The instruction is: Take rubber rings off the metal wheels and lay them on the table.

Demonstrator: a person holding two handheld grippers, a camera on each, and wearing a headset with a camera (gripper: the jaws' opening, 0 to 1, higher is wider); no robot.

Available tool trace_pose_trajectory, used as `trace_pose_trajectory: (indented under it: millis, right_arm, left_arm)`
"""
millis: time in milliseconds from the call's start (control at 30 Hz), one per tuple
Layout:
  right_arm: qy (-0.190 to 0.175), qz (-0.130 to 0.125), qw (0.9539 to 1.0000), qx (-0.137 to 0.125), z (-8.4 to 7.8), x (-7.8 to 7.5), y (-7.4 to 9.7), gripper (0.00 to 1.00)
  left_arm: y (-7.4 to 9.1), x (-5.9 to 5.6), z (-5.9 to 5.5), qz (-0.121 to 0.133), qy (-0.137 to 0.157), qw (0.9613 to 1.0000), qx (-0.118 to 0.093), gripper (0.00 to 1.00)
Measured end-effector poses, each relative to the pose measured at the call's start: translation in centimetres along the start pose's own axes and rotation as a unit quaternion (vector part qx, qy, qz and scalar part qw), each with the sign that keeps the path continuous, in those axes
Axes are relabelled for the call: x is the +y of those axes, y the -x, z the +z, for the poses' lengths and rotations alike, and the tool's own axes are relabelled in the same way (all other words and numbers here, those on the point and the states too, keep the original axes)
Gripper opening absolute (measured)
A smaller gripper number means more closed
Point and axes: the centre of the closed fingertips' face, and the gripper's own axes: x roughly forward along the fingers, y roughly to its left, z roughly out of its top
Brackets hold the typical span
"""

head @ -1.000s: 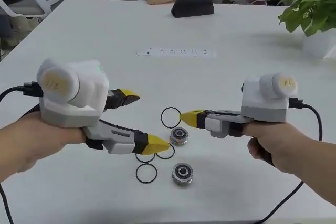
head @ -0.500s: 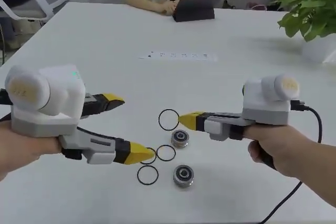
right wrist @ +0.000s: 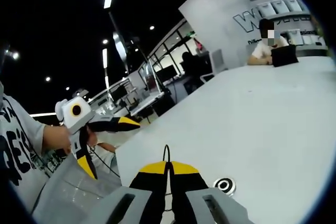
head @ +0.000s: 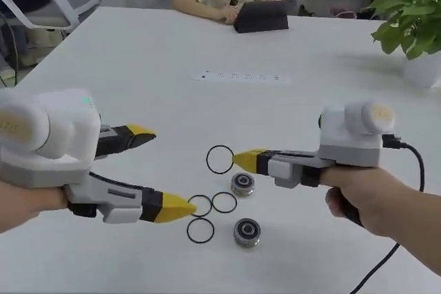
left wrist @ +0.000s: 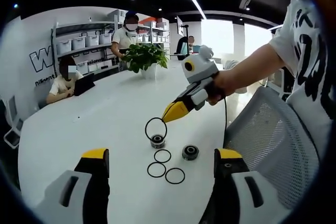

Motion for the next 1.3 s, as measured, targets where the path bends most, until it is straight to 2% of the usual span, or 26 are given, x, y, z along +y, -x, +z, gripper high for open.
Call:
trace_pose_trajectory:
  millis: [367, 500, 767, 1300]
  right_arm:
    - [-0.006, 0.014, 0.9999, 0.005, -0.3, 0.9, -0.8, 0.00]
    - [-0.010, 0.023, 0.9996, 0.010, -0.6, 1.4, -1.3, 0.00]
    - [-0.012, 0.036, 0.9991, 0.021, -1.3, 2.5, -2.1, 0.00]
    - [-0.028, 0.054, 0.9972, 0.044, -2.7, 3.3, -3.3, 0.00]
  left_arm:
    - [1.1, 0.0, -0.5, 0.008, 0.006, 0.9999, 0.000, 0.80]
    - [1.3, 0.0, -1.0, 0.011, 0.002, 0.9999, 0.006, 0.80]
    - [1.8, 0.1, -1.3, 0.017, 0.006, 0.9998, 0.006, 0.81]
    - [2.8, -0.3, -2.8, 0.019, 0.009, 0.9996, 0.019, 0.82]
